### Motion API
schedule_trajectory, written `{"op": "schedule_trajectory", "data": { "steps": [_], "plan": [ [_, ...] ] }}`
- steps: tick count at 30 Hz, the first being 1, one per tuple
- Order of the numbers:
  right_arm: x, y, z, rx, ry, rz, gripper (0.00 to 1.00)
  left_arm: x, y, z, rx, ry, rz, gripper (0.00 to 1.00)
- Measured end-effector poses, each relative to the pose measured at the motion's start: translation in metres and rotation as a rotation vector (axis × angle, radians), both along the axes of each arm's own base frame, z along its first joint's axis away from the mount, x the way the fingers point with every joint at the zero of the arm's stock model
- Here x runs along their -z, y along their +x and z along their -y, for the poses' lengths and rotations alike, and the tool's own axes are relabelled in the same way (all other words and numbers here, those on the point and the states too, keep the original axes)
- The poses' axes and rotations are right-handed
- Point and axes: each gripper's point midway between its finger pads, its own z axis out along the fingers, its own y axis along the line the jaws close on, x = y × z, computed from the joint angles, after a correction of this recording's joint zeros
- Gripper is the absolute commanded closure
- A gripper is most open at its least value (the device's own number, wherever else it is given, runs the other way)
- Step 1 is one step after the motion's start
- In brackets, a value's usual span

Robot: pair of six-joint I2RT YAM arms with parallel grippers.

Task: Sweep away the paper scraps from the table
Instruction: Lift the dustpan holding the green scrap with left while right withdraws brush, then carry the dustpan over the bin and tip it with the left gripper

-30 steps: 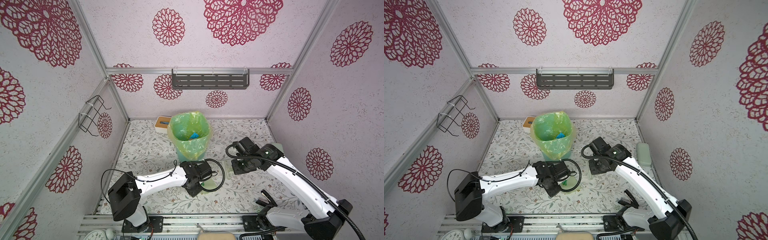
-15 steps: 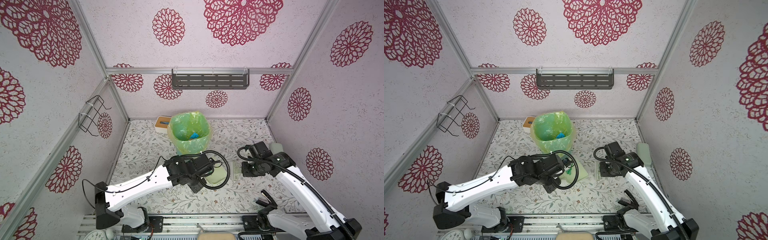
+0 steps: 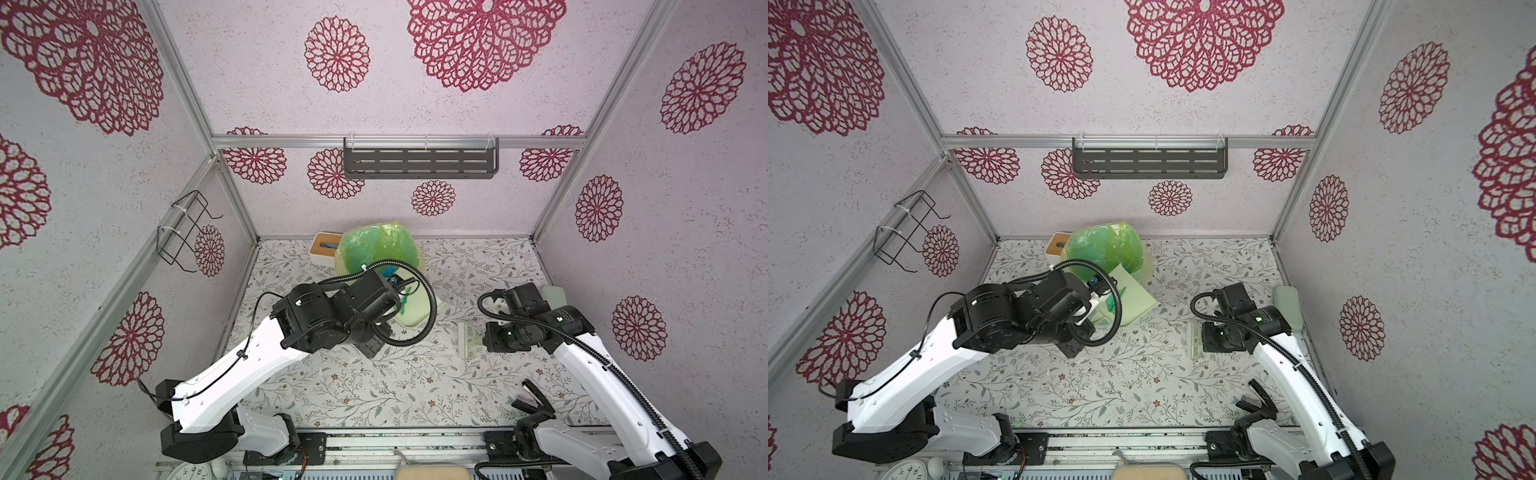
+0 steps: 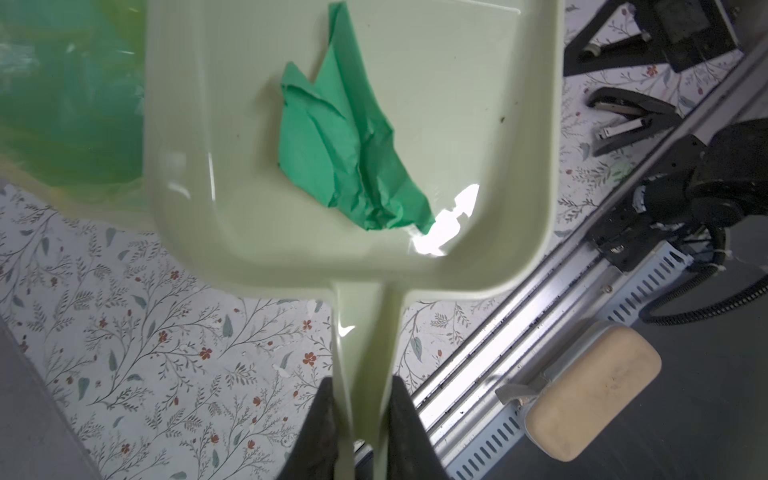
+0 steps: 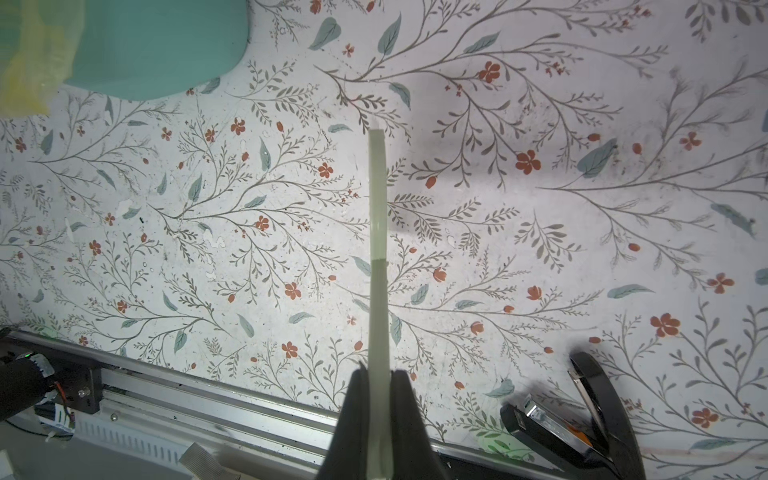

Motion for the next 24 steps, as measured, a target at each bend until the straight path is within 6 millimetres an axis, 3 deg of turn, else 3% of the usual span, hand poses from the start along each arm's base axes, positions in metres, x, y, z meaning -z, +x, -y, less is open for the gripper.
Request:
{"op": "schedule_trajectory", "data": {
  "steps": [6, 12, 16, 24],
  "plan": [
    [0.000, 0.003, -0.002, -0.005, 0.020, 0.006, 1.00, -0.026, 0.045, -0.056, -0.218, -0.016, 0.081, 0.90],
    [0.002, 0.001, -0.003, -0.015, 0.030, 0.001, 1.00, -0.032, 0.075, -0.096, -0.351, -0.022, 0.104, 0.90],
    [0.000, 0.001, -0.003, -0.017, 0.039, 0.008, 1.00, -0.033, 0.095, -0.102, -0.375, -0.011, 0.104, 0.89],
    [0.003, -0.005, 0.001, -0.009, 0.045, 0.002, 1.00, -0.028, 0.139, -0.094, -0.330, 0.069, 0.116, 0.88]
  ]
}}
